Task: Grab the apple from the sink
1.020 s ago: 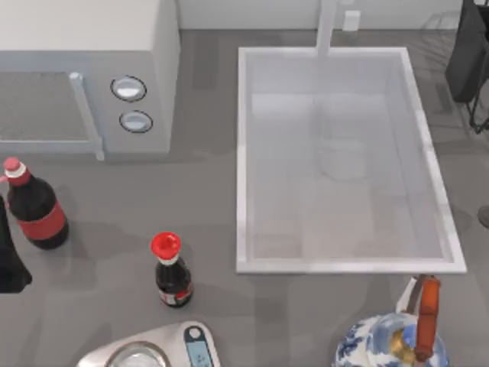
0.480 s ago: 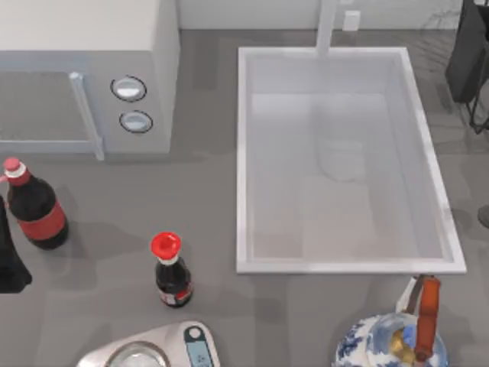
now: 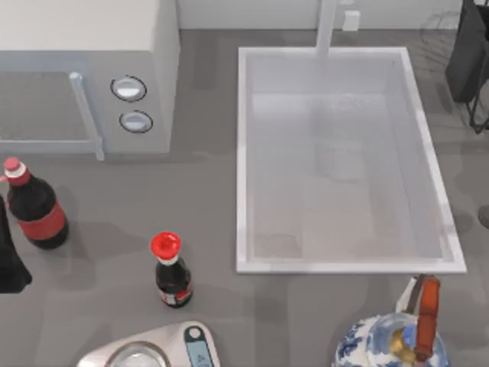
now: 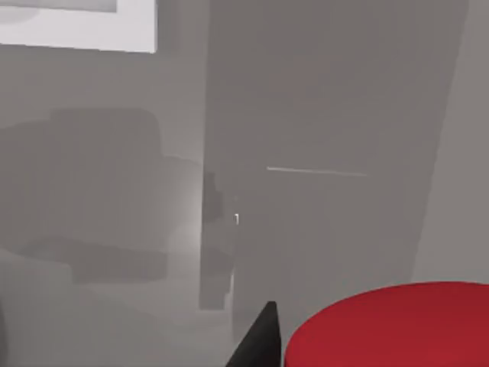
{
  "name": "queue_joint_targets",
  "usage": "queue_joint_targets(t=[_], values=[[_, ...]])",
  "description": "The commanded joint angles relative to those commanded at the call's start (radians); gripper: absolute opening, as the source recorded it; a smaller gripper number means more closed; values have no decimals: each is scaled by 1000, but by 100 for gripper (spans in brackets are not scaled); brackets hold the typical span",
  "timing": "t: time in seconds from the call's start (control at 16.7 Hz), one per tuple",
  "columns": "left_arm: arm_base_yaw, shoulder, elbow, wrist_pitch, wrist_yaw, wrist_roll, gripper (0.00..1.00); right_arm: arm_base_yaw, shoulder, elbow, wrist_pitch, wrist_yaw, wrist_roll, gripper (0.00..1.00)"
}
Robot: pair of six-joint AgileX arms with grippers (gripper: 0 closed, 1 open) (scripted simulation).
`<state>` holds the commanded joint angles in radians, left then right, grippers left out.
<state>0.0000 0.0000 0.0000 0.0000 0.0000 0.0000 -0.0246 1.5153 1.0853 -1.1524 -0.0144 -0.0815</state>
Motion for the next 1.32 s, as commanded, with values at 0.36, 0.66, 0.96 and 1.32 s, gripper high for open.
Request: queue_joint_targets(t=[0.36, 0.66, 0.96, 1.32], values=[[0, 0, 0, 0, 0, 0, 100, -36, 43, -169, 213, 2, 12, 0], [0, 0, 0, 0, 0, 0, 100, -41, 48, -190, 250, 14, 26, 0], [0, 0, 0, 0, 0, 0, 100, -41, 48, -190, 250, 14, 26, 30], [0, 0, 0, 0, 0, 0, 100, -41, 48, -190, 250, 14, 26, 75]])
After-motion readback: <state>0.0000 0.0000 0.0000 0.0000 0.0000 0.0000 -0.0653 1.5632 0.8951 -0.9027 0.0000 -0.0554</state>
